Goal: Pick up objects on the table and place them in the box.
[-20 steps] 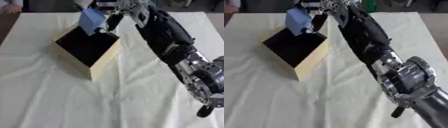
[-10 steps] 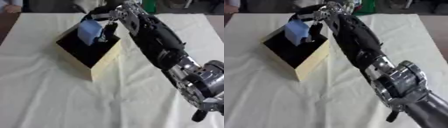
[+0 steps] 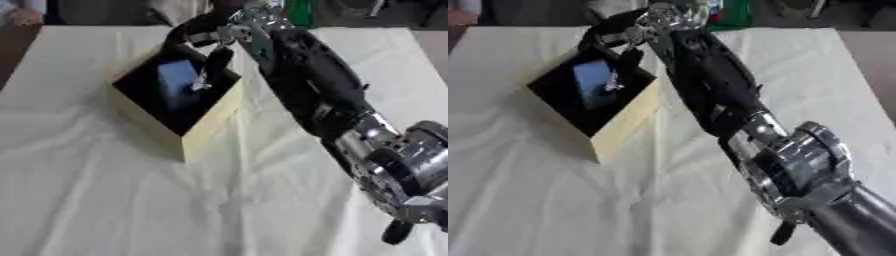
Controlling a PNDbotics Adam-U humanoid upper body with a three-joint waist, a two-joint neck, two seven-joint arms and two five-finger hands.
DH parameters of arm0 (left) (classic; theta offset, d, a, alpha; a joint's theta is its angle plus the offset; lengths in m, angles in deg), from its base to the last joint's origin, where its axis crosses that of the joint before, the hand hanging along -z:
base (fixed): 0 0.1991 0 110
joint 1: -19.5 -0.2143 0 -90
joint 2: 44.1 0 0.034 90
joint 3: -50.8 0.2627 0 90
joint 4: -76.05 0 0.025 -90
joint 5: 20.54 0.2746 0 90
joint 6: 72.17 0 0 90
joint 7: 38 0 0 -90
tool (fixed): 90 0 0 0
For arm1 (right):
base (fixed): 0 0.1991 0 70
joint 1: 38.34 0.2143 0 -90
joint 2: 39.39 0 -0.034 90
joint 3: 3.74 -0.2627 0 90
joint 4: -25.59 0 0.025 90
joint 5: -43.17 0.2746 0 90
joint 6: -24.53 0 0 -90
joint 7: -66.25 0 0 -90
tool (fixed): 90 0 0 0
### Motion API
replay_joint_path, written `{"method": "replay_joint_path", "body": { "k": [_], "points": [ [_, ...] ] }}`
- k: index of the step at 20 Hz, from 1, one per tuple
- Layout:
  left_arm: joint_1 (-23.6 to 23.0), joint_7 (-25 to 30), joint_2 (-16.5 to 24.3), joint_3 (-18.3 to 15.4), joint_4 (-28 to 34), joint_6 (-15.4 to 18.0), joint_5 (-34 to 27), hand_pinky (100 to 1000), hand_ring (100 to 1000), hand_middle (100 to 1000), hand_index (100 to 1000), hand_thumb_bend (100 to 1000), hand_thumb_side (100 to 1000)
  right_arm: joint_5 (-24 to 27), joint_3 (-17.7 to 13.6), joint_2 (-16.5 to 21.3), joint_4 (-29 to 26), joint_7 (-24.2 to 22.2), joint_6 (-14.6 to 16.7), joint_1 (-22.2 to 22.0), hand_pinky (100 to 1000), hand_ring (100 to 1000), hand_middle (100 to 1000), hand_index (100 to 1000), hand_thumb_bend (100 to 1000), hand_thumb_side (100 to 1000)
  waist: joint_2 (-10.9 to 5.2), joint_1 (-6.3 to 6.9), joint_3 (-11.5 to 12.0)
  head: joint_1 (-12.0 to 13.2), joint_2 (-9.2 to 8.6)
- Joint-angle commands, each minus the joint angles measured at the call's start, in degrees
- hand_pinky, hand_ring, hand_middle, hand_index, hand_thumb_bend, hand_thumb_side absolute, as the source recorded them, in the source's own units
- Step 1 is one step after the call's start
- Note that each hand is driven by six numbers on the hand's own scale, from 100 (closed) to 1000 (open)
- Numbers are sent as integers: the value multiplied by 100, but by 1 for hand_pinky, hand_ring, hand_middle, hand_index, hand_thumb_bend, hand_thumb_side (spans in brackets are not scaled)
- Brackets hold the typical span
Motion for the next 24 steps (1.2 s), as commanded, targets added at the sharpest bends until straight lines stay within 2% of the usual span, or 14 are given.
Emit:
{"method": "replay_joint_path", "body": {
  "k": [1,7,8,9,10,11,13,14,18,24],
  "points": [
    [61,17,84,-12,117,-4,-7,679,593,620,748,217,100,-75,-56,45,-124,-156,261,172,969,969,984,1000,462,536,-118,-62,12,-17,-53],
    [52,19,89,-10,117,-13,-1,679,593,620,748,217,100,23,-78,91,-158,-102,297,174,959,959,975,1000,410,491,-144,-62,3,0,-54],
    [50,20,89,-9,117,-16,1,679,593,620,747,217,100,63,-82,115,-187,-89,296,176,949,948,968,1000,354,454,-151,-62,0,4,-53],
    [47,20,88,-9,117,-19,3,679,593,620,747,217,100,115,-83,144,-220,-77,294,177,948,946,967,1000,345,449,-158,-62,-4,9,-52],
    [43,21,87,-9,117,-22,6,679,593,620,747,217,100,186,-88,182,-262,-61,294,180,937,936,958,1000,250,355,-164,-61,-10,16,-48],
    [40,20,87,-10,117,-24,9,679,593,620,748,217,100,282,-93,236,-319,-43,293,181,935,933,956,1000,222,325,-170,-61,-16,24,-43],
    [32,15,90,-14,117,-25,16,679,592,619,747,218,100,502,-96,368,-459,-12,282,178,929,924,946,1000,119,210,-181,-56,-32,41,-35],
    [27,10,93,-17,117,-25,21,679,592,619,747,218,100,606,-88,455,-559,13,256,175,920,913,930,990,100,122,-186,-54,-39,51,-32],
    [6,-15,96,-32,117,-27,42,678,592,619,747,218,100,1456,-76,839,-1080,143,115,81,881,873,867,954,100,145,-199,-37,-80,105,-20],
    [-25,-60,105,-55,117,-14,74,678,592,619,747,219,100,2706,51,1486,-2176,422,-470,-203,840,830,816,908,100,179,-217,15,-150,205,-5]
  ]
}}
